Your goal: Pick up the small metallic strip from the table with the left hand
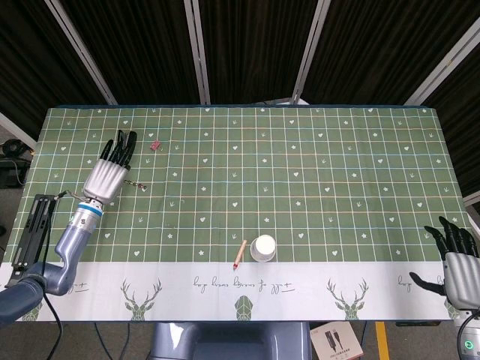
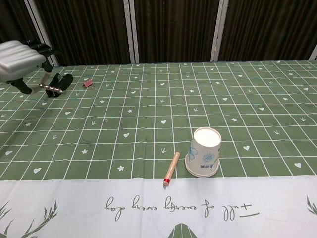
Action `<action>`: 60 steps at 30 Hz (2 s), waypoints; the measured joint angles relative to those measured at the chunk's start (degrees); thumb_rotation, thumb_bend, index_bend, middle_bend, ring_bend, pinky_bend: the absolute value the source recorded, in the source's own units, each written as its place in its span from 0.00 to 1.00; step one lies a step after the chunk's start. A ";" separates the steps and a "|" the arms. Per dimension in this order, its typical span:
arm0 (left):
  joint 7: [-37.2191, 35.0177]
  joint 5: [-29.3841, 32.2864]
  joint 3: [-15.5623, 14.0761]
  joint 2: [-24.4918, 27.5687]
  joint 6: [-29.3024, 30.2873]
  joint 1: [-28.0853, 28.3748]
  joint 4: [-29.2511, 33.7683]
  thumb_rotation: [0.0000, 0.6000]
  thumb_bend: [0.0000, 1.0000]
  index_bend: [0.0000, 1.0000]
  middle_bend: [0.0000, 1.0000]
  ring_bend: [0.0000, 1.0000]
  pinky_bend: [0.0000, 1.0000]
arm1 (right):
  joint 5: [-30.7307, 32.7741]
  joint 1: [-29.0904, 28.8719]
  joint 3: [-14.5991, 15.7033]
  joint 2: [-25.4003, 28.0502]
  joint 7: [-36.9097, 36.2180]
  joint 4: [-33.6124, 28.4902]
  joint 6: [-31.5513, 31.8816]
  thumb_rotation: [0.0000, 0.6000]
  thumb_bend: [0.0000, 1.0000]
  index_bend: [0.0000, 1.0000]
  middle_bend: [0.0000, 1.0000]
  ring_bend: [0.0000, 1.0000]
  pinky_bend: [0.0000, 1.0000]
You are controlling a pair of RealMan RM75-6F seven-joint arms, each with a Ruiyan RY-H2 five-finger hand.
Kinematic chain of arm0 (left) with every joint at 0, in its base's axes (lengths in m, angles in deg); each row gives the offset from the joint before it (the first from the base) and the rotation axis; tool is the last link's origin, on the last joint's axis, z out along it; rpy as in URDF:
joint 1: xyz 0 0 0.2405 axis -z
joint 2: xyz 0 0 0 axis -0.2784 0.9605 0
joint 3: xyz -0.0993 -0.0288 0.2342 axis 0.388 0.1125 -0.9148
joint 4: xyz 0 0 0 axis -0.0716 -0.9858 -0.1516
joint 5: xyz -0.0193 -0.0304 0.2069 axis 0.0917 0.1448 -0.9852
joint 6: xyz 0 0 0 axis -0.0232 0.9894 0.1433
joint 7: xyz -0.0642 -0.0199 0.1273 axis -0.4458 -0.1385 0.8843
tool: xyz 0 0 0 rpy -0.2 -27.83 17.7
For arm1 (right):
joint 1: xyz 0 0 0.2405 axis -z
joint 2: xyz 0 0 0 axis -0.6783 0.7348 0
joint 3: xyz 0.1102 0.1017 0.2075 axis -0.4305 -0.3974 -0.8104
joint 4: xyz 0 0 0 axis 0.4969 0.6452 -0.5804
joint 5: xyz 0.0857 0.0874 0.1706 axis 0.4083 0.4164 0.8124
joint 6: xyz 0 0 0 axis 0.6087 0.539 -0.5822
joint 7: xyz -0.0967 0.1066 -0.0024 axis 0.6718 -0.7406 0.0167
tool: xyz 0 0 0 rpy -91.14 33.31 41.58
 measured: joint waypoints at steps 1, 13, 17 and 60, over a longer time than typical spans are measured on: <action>0.71 -1.68 -0.56 0.70 0.75 0.40 0.27 1.00 0.37 0.62 0.00 0.00 0.00 | 0.02 0.00 -0.02 0.00 0.00 0.05 0.01 1.00 0.07 0.17 0.00 0.00 0.00; 4.92 -21.75 -8.84 5.68 8.77 5.55 -2.07 1.00 0.37 0.62 0.00 0.00 0.00 | -0.15 -0.04 -0.20 -0.57 1.12 0.29 0.47 1.00 0.07 0.17 0.00 0.00 0.00; 5.62 -29.60 -12.48 6.28 12.12 7.82 -4.53 1.00 0.37 0.62 0.00 0.00 0.00 | 0.09 -0.05 -0.33 -0.69 1.38 0.39 0.51 1.00 0.07 0.17 0.00 0.00 0.00; 13.64 -41.09 -20.94 -0.94 12.79 11.94 -18.34 1.00 0.38 0.63 0.00 0.00 0.00 | -0.58 0.13 -0.61 -0.90 1.32 0.48 1.45 1.00 0.07 0.17 0.00 0.00 0.00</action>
